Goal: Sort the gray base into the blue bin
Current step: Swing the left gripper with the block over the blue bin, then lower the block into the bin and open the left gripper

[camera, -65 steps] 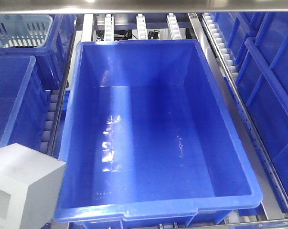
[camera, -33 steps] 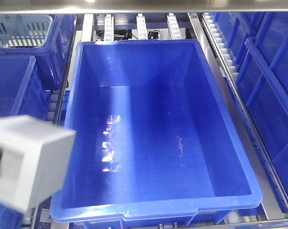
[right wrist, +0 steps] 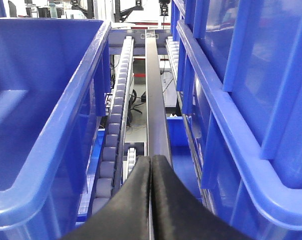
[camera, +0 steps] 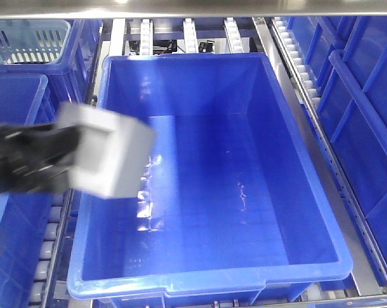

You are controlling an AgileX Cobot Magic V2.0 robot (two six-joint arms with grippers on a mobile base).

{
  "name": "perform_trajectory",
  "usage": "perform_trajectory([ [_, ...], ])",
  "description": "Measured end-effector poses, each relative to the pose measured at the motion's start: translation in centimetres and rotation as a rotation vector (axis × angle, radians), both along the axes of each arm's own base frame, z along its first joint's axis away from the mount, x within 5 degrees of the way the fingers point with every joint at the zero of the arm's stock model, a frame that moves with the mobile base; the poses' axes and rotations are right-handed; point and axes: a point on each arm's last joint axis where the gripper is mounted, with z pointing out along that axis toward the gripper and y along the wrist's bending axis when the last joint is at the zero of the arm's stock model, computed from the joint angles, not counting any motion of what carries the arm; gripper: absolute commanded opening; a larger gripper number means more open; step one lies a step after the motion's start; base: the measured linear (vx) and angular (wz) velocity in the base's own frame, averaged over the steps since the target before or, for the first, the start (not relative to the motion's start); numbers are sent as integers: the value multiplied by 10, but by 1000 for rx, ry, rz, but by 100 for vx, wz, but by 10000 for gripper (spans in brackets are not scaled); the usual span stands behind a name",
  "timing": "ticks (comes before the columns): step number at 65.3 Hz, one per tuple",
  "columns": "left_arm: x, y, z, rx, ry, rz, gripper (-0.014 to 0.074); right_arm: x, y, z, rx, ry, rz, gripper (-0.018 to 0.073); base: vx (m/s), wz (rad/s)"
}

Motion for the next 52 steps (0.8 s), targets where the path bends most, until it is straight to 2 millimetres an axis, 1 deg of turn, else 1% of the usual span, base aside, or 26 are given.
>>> perform_trajectory([
  [10, 26, -28, -6, 26, 50, -47, 154, 0, 0, 0, 0, 0, 0, -9, 0, 0],
  [17, 46, -43, -17, 53, 95, -57, 156, 0, 0, 0, 0, 0, 0, -9, 0, 0],
  [29, 73, -61, -35, 116, 152, -73, 165, 0, 0, 0, 0, 0, 0, -9, 0, 0],
  [49, 107, -85, -54, 239, 215, -140, 177, 0, 0, 0, 0, 0, 0, -9, 0, 0],
  [52, 112, -89, -59, 263, 234, -155, 181, 0, 0, 0, 0, 0, 0, -9, 0, 0],
])
